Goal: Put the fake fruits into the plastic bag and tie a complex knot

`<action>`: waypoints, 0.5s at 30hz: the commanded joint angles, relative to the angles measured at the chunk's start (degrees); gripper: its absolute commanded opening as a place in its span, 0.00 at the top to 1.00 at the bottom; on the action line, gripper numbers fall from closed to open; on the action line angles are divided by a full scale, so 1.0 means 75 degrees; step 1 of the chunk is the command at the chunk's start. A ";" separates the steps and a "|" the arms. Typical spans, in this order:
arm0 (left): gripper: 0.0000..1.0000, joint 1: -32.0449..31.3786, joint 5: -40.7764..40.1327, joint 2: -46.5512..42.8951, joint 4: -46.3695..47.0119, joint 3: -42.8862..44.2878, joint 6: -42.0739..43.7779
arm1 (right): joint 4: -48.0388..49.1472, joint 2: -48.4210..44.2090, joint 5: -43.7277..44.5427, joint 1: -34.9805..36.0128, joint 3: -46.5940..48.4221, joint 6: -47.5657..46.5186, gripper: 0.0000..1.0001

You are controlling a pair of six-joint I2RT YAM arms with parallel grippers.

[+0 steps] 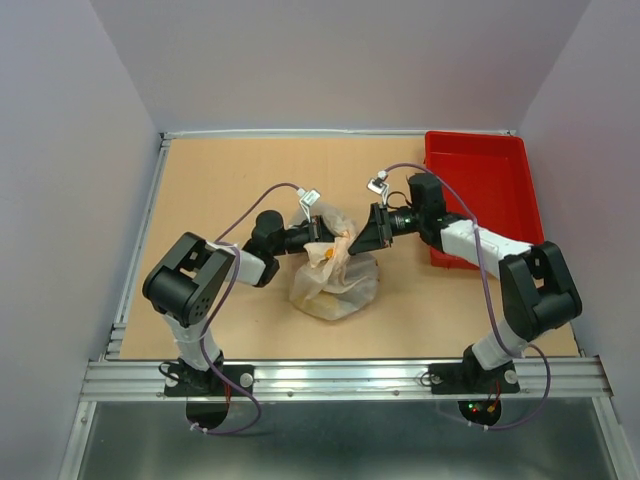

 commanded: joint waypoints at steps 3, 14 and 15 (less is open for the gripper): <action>1.00 -0.0381 0.0394 -0.0681 0.1562 -0.0121 0.0431 | 0.1378 0.0259 0.0588 0.0125 0.0757 0.0513 0.75; 1.00 -0.0475 0.0394 -0.0833 0.1373 -0.0228 0.0701 | 0.1875 0.0014 0.0600 0.0277 0.0219 0.0868 0.67; 1.00 -0.0475 0.0382 -0.0833 0.1397 -0.0228 0.0666 | 0.1872 -0.0103 0.0588 0.0243 0.0206 0.0866 0.66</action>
